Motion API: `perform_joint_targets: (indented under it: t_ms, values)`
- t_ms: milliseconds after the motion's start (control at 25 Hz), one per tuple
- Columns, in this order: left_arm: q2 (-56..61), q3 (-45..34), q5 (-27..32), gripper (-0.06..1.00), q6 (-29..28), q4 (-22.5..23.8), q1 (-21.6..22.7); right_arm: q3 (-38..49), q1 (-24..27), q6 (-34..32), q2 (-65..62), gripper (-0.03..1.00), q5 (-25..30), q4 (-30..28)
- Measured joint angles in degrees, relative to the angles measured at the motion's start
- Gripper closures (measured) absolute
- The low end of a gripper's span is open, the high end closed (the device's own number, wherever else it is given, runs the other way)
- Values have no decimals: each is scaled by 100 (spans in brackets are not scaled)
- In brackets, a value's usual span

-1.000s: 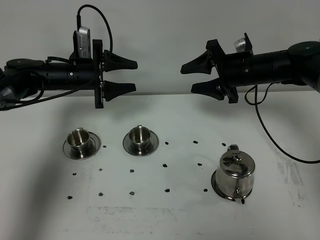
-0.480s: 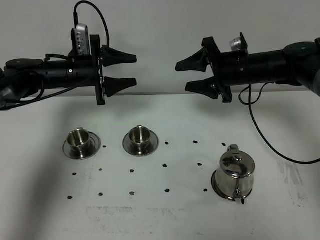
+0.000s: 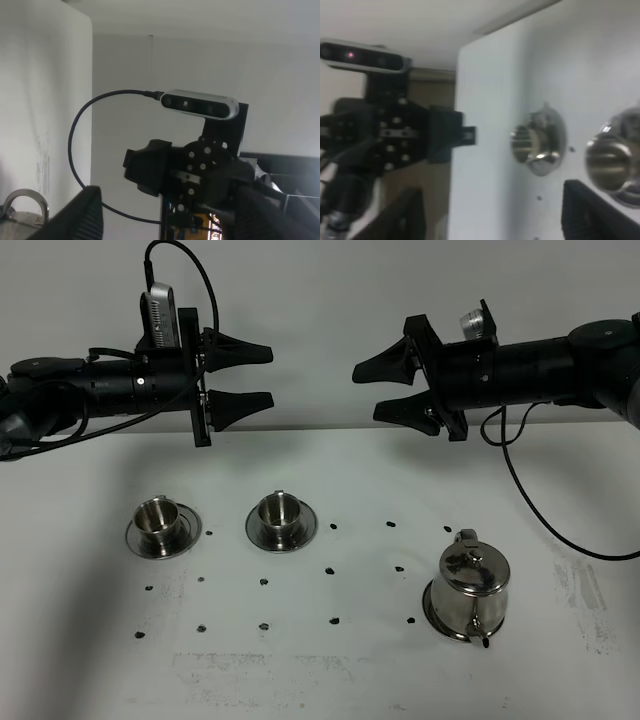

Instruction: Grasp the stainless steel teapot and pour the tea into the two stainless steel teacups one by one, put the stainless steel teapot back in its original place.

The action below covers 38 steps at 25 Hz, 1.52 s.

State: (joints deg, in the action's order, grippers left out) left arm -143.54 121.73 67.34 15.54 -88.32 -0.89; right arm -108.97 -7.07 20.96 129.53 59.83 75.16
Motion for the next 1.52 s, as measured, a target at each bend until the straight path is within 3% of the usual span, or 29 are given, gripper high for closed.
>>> perform_joint_targets:
  t_ms: [240,360,600,680,920,1240,1520]
  values:
    - [351,0,6,33,103,465,241,-23,0,157,0,38,-26,-344]
    - [615,0,6,33,103,985,362,-25,57,254,-60,38,-26,-423]
    - [1234,0,6,33,66,1673,636,-25,509,215,-651,38,-4,-1141]
    - [1456,0,6,33,60,2016,723,-25,657,189,-883,38,32,-1447]
    - [2323,0,23,35,-73,3614,744,-25,917,45,-1598,38,188,-2501]
    - [3517,-20,33,40,-274,4928,744,-30,1047,-106,-2469,38,483,-3658]
    - [5154,-1406,28,41,-331,6002,744,-30,1079,-139,-3076,38,900,-4322]
